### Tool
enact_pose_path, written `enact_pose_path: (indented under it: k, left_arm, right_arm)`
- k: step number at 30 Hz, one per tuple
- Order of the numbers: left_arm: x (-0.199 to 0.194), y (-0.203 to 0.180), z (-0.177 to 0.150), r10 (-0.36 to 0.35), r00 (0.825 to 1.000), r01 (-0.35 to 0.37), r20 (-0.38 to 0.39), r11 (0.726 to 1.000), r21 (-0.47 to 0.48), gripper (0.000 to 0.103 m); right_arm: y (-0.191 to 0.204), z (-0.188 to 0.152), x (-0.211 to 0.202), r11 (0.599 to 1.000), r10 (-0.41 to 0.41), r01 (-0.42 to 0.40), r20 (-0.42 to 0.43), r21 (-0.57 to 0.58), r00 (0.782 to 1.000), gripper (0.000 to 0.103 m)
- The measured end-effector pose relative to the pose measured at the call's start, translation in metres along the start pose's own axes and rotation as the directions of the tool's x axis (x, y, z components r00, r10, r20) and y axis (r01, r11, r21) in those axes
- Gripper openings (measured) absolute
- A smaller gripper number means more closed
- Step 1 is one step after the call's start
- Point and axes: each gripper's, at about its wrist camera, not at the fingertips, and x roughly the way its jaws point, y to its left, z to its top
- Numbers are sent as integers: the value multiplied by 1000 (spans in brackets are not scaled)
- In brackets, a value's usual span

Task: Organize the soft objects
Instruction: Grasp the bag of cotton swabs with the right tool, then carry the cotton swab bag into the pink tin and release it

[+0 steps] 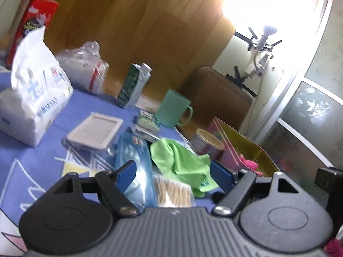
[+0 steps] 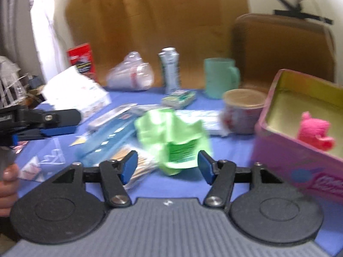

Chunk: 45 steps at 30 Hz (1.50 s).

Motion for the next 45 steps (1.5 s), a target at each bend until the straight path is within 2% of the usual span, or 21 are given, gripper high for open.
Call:
enact_pose_path:
  k: [5, 11, 13, 14, 15, 18, 20, 22, 24, 25, 26, 28, 32, 35, 39, 42, 45]
  left_arm:
    - [8, -8, -11, -45, 998, 46, -47, 999, 19, 78]
    - [18, -23, -25, -37, 994, 43, -98, 997, 57, 78]
    - [21, -28, -28, -29, 993, 37, -115, 997, 72, 78]
    - [22, -31, -29, -29, 992, 38, -122, 996, 76, 78]
    - [24, -34, -31, -31, 991, 41, -130, 996, 82, 78]
    - [31, -43, -34, -28, 988, 44, -152, 994, 102, 79]
    - [39, -47, -37, -12, 985, 32, -173, 994, 108, 83]
    - [48, -50, -41, -2, 978, 26, -208, 994, 109, 84]
    - [61, -53, -48, -11, 964, 38, -266, 995, 97, 72]
    - [68, -55, -53, -41, 950, 69, -309, 994, 80, 57]
    - [70, -61, -57, -61, 946, 91, -320, 993, 81, 55]
    - [73, -78, -60, -43, 944, 91, -326, 987, 133, 53]
    - [75, -111, -50, -71, 948, 138, -311, 970, 201, 53]
    - [82, -141, -38, -113, 953, 189, -282, 947, 259, 53]
    - [113, -182, -26, -158, 951, 244, -267, 912, 329, 53]
    - [145, -214, -28, -189, 945, 280, -266, 889, 361, 53]
    - [181, -238, -32, -194, 940, 293, -282, 883, 367, 55]
  right_arm:
    - [27, -8, 10, 995, 43, -46, -28, -91, 999, 75]
    - [29, -16, 44, 996, 75, -81, -109, -46, 991, 75]
    - [34, -19, 42, 994, 54, -61, -82, -90, 995, 56]
    - [35, -20, 39, 992, 58, -66, -83, -104, 995, 42]
    - [32, -21, 36, 992, 74, -82, -87, -95, 994, 37]
    - [20, -26, 25, 994, 84, -89, -83, -67, 993, 32]
    - [12, -33, 14, 995, 75, -79, -73, -59, 995, 31]
    - [3, -37, 6, 995, 83, -86, -68, -41, 994, 31]
    - [-5, -43, -6, 996, 87, -88, -61, -16, 994, 31]
    - [-8, -46, -11, 996, 92, -93, -57, -2, 994, 31]
    - [-12, -49, -15, 995, 103, -102, -54, 15, 993, 31]
    - [-17, -54, -23, 994, 104, -102, -40, 42, 994, 31]
    - [-32, -53, -46, 993, 88, -90, 27, 75, 996, 30]
    - [-46, -45, -70, 995, 47, -57, 124, 78, 991, 30]
    - [-69, -37, -93, 994, -84, 66, 239, 85, 967, 30]
    - [-91, -31, -100, 978, -194, 164, 266, 132, 944, 30]
    - [-115, -26, -98, 950, -294, 251, 259, 187, 920, 30]
